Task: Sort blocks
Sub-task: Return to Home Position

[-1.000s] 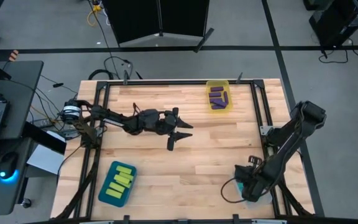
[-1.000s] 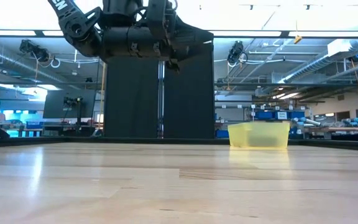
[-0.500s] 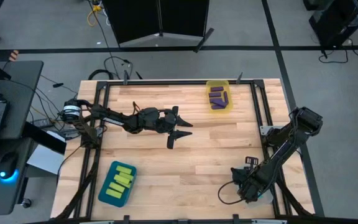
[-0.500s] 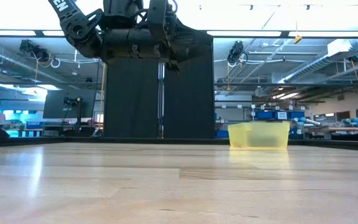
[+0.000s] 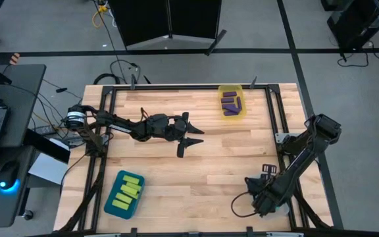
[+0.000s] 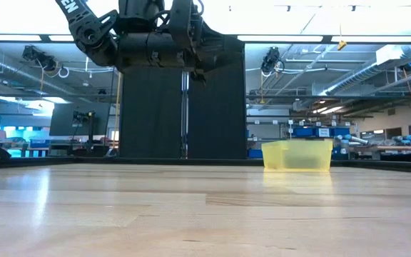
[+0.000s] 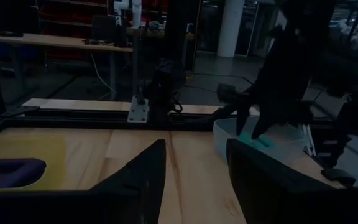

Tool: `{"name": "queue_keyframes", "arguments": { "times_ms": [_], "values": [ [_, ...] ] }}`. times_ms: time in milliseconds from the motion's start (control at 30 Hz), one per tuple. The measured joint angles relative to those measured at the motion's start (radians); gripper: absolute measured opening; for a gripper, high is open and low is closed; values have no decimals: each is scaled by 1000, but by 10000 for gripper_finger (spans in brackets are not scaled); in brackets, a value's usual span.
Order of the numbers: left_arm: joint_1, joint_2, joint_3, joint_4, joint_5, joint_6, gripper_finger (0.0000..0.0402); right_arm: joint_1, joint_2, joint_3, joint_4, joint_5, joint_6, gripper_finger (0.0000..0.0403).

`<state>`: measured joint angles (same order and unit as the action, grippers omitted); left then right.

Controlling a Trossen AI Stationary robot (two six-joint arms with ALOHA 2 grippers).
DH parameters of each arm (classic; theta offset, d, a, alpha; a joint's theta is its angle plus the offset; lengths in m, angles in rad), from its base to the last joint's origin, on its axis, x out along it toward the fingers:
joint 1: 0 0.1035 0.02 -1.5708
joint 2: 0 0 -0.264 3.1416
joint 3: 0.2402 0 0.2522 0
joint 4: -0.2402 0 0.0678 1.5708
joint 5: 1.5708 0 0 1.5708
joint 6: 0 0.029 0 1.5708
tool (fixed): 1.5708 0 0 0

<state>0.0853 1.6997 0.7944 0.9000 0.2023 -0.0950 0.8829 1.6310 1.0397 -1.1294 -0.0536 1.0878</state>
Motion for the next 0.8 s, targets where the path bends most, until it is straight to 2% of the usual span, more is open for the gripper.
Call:
{"name": "queue_keyframes", "arguments": {
  "times_ms": [100, 200, 400, 467, 600, 800],
  "values": [
    [0, 0, 0, 0, 0, 32, 175, -5, 0, 69, -117, 0, -20, 162],
    [0, 0, 0, -1, 2, 41, 170, -26, 0, 139, -236, 6, -34, 130],
    [0, 0, 0, -1, 2, 43, 159, -89, -21, 197, -297, 156, -201, 23],
    [0, 0, 0, -2, 3, 43, 155, -133, -45, 184, -283, 213, -256, 10],
    [6, 0, 0, -1, 30, 48, 142, -247, -121, 129, -193, 299, -375, 12],
    [29, 0, 0, -1, 61, 59, 121, -443, -270, 2, 103, 368, -689, 7]
  ]
}}
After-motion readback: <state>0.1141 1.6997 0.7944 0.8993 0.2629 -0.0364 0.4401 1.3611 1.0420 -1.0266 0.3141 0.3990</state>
